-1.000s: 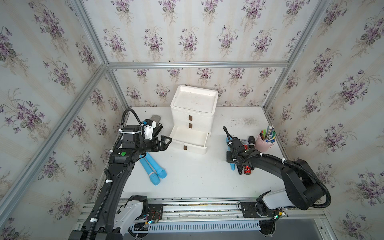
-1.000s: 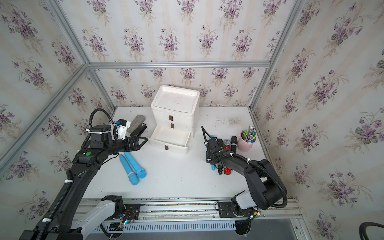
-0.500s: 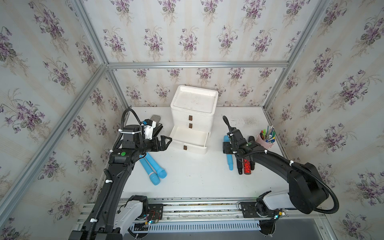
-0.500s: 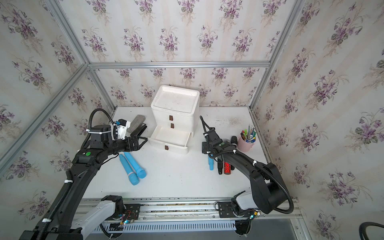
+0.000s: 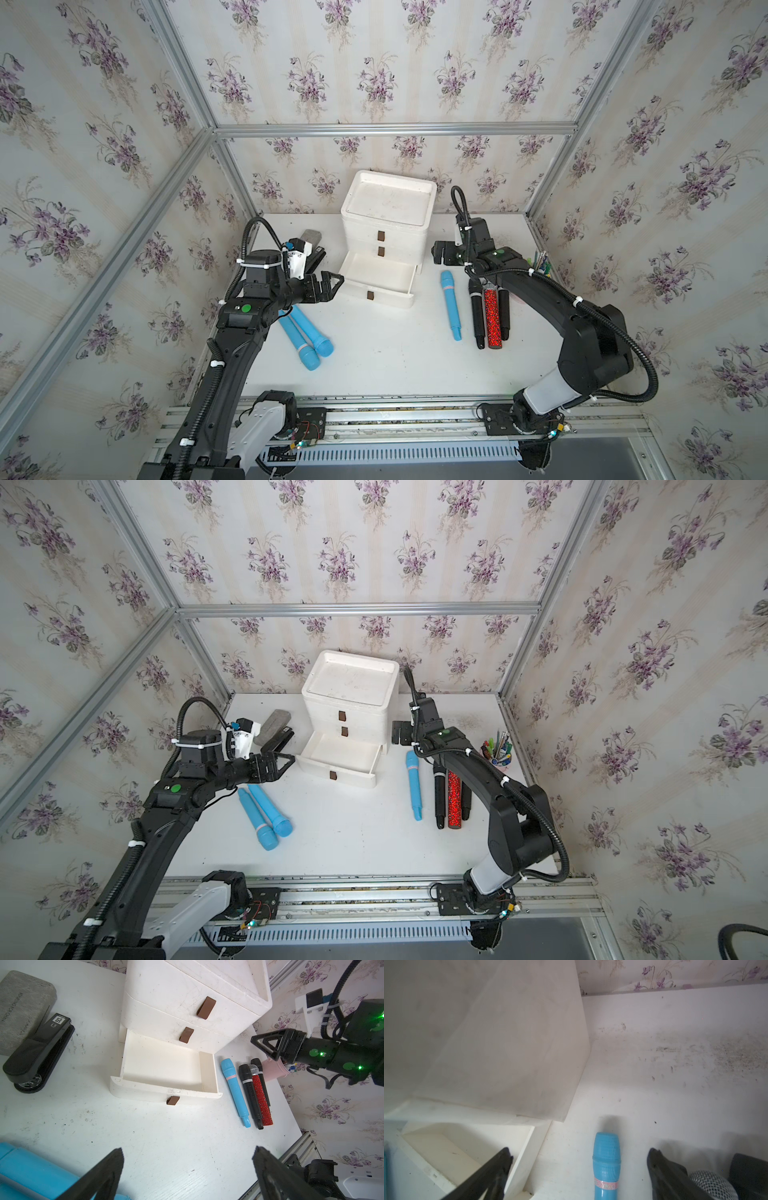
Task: Take the microphone out of the drawer
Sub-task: Close the drawer of the storage box.
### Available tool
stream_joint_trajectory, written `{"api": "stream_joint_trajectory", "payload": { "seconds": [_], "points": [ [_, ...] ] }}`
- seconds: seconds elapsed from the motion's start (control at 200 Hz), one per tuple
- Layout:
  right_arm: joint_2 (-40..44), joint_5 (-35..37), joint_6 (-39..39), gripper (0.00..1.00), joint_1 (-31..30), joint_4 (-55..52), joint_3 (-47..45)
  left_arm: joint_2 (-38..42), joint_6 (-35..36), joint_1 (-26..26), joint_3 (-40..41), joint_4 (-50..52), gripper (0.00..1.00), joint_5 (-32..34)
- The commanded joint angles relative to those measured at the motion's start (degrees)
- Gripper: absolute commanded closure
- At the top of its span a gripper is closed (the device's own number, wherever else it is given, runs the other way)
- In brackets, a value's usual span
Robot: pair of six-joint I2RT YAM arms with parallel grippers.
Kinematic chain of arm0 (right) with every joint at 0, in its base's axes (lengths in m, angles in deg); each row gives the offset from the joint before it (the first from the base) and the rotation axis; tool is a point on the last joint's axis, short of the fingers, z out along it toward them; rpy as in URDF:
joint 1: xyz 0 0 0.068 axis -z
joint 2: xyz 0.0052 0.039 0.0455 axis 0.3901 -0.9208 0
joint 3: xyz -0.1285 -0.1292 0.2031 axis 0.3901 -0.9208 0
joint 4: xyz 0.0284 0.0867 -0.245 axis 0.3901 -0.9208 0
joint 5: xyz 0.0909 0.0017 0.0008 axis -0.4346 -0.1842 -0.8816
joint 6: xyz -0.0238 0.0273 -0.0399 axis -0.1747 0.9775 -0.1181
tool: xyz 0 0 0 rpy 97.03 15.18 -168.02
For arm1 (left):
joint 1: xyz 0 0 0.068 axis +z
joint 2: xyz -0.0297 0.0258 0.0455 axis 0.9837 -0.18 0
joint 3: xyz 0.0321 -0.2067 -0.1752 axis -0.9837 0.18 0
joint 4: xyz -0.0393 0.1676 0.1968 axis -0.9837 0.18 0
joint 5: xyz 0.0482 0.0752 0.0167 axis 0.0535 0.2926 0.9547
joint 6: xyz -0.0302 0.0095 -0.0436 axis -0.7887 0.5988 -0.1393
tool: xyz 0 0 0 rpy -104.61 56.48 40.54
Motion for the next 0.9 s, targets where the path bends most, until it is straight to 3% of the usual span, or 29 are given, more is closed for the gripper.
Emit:
{"api": "stream_joint_trajectory", "payload": {
  "seconds": [0.0, 0.33, 0.629, 0.779, 0.894],
  "points": [
    [-1.9, -7.2, -2.0, 0.00, 1.7, 3.4, 3.4, 0.0, 0.3, 0.0, 0.1, -1.2, 0.01, -0.3],
    [-9.6, -20.2, -1.8, 0.00, 9.6, 5.6, 17.9, 0.1, -1.0, -4.2, 1.2, -1.2, 0.01, 3.4],
    [-25.2, -30.4, -1.2, 0.00, 11.4, 2.0, 40.5, -1.7, -6.4, -16.6, 4.1, -4.7, 0.01, 16.1],
    [-36.2, -32.8, -2.1, 0.00, 11.4, -6.4, 59.4, -3.5, -9.5, -21.2, 7.5, -9.3, 0.01, 19.7],
    [-47.3, -35.7, -2.2, 0.00, 11.7, -14.8, 78.9, -4.5, -11.2, -22.6, 10.9, -14.1, 0.01, 21.9]
  ]
}}
